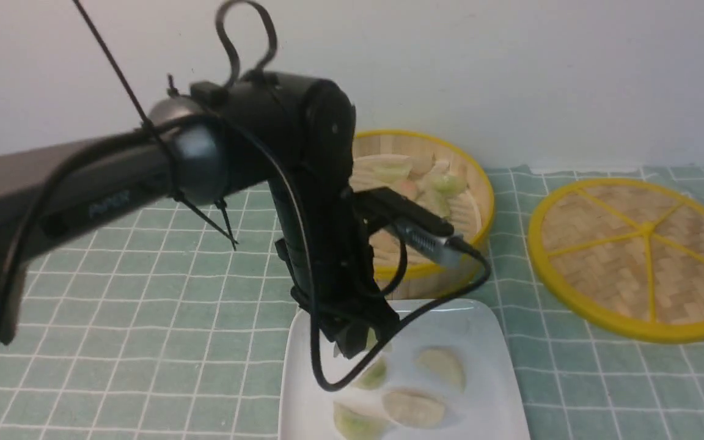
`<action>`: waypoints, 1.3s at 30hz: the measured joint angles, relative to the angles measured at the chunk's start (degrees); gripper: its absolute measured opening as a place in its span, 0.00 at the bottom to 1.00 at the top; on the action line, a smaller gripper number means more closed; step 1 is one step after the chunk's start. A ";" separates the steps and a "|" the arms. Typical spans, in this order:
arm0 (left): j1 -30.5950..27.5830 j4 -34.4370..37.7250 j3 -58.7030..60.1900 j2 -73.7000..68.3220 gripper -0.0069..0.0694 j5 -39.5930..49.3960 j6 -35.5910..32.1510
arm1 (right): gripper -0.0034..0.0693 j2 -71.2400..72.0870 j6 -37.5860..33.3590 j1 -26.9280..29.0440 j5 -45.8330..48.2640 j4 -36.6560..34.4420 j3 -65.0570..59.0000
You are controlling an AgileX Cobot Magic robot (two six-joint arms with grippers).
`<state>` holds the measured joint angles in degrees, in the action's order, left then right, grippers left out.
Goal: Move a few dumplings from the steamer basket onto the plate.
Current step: Use the left arm to put the dumpling into the plate, then use the right arm to grab a dumpling from inside the steamer
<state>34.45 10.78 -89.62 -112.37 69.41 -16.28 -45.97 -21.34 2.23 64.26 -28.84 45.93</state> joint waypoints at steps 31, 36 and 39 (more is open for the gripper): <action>0.18 -8.04 7.99 24.29 0.08 -5.34 13.06 | 0.03 -35.18 -6.48 -13.65 -1.72 -0.67 29.12; 0.18 -8.81 16.76 34.23 0.08 -6.95 15.66 | 0.07 -47.34 -3.55 -19.17 -8.55 5.60 37.00; 0.18 -9.01 22.11 40.00 0.08 -6.84 17.62 | 0.18 -56.20 -3.37 -20.96 -11.89 6.41 42.51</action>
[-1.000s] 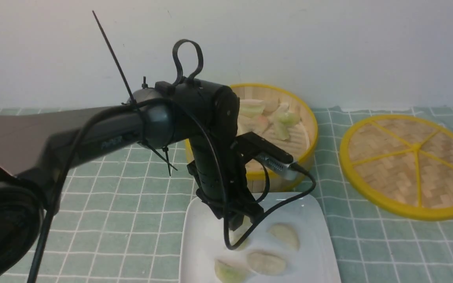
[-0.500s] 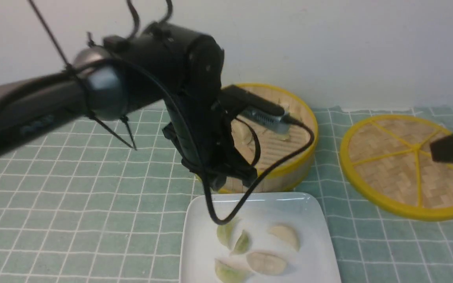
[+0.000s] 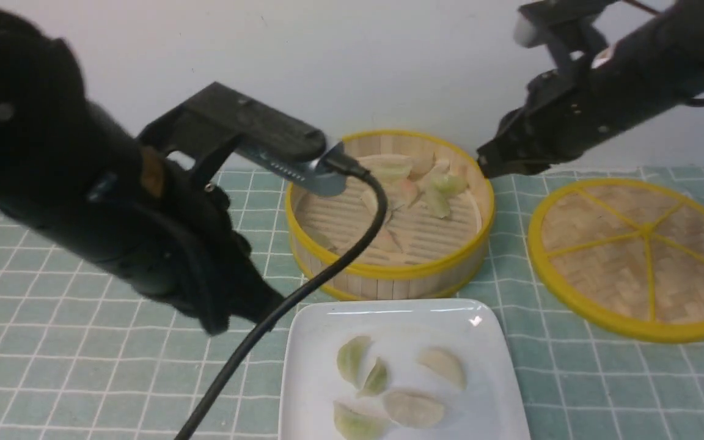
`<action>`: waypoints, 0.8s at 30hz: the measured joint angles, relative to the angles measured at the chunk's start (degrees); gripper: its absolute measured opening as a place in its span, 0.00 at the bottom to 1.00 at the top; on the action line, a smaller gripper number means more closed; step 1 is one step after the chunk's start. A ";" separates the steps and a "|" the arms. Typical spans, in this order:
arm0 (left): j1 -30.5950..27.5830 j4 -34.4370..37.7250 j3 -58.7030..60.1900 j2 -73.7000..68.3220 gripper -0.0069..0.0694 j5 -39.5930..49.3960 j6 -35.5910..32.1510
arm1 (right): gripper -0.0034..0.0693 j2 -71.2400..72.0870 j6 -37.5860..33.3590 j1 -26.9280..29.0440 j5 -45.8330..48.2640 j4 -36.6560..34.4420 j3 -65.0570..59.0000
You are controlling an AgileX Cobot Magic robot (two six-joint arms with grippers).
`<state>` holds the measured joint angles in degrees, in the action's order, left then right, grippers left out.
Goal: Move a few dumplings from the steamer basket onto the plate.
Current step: Use the right arm to grab a dumpling from inside the steamer
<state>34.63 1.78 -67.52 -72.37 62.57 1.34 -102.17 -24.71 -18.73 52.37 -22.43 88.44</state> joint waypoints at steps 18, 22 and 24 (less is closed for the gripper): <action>0.00 -13.02 6.13 14.96 0.08 8.70 9.51 | 0.68 -30.91 5.71 -0.71 -7.84 6.54 20.46; 0.00 -16.29 6.84 15.19 0.08 9.09 11.97 | 0.49 -32.13 6.31 -0.76 -7.97 6.78 21.60; 0.00 -16.61 6.84 15.19 0.08 9.09 12.06 | 0.35 -31.98 6.39 -0.76 -7.31 6.98 21.60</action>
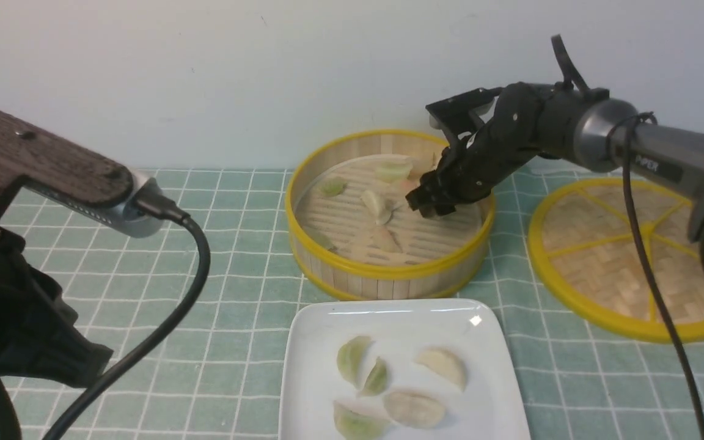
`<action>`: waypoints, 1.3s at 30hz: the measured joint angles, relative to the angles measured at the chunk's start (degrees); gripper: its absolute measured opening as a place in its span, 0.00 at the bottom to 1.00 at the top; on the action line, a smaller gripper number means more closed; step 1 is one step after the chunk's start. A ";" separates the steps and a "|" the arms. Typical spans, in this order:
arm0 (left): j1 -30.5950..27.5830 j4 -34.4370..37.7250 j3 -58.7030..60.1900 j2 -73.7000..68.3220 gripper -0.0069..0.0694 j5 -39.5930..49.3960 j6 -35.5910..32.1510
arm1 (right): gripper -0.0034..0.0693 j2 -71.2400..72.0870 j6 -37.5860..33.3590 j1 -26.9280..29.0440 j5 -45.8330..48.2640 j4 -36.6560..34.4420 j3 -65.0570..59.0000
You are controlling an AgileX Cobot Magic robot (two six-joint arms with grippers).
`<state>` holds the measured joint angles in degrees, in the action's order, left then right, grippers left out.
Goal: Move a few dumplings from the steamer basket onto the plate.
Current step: Use the right arm to grab a dumpling from inside the steamer, then use the right arm to put the dumpling into the plate
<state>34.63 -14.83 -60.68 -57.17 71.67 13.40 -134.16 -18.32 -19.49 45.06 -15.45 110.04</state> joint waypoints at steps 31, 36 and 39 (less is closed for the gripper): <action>0.00 -0.51 0.05 0.00 0.08 -1.47 -0.76 | 0.34 35.68 -0.10 -9.65 8.06 -7.03 -40.48; 0.00 -0.46 0.05 0.00 0.08 -1.47 -0.94 | 0.34 29.64 -1.22 -10.69 2.49 -11.98 -43.63; 0.00 -0.46 0.05 0.00 0.08 -1.47 -1.00 | 0.35 26.83 -2.72 -11.93 1.47 -12.56 -43.68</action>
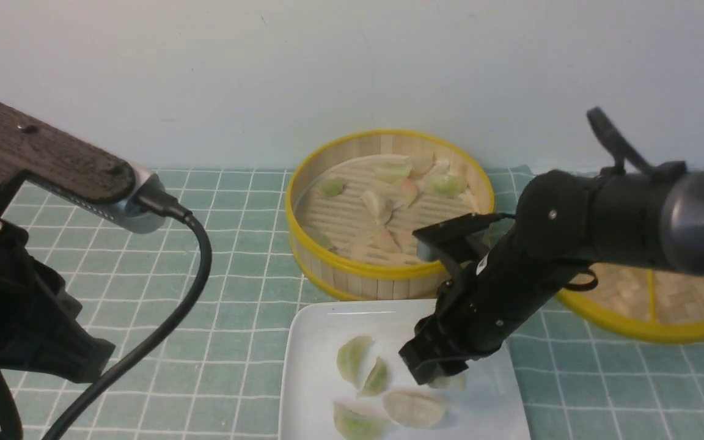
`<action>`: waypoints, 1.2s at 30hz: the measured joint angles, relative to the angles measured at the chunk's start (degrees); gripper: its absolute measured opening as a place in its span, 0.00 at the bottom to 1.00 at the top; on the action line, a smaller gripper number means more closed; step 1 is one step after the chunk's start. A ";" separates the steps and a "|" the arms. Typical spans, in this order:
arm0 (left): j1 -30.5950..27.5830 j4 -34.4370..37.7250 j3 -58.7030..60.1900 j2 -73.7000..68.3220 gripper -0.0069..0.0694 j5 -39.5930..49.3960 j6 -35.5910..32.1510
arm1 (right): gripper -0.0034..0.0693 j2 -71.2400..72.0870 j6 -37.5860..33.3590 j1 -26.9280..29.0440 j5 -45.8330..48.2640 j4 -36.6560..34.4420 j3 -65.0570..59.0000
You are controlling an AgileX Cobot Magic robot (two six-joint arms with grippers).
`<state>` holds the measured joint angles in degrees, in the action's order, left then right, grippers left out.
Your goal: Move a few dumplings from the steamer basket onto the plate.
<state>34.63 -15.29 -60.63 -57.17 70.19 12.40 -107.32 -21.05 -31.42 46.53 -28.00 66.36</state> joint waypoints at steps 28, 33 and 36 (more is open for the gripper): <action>0.00 1.60 2.31 0.00 0.08 -6.61 0.00 | 0.03 56.99 23.43 -0.53 10.34 24.20 0.03; 0.00 3.59 2.31 0.00 0.08 -11.77 -0.66 | 0.03 82.16 26.12 -0.53 -4.19 28.65 -15.59; 0.00 4.90 2.31 0.00 0.08 -15.28 -0.84 | 0.03 93.49 31.01 -0.53 -8.81 32.31 -24.35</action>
<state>34.63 -10.39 -58.32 -57.17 54.91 11.56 -13.83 9.97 -31.95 37.72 4.31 42.02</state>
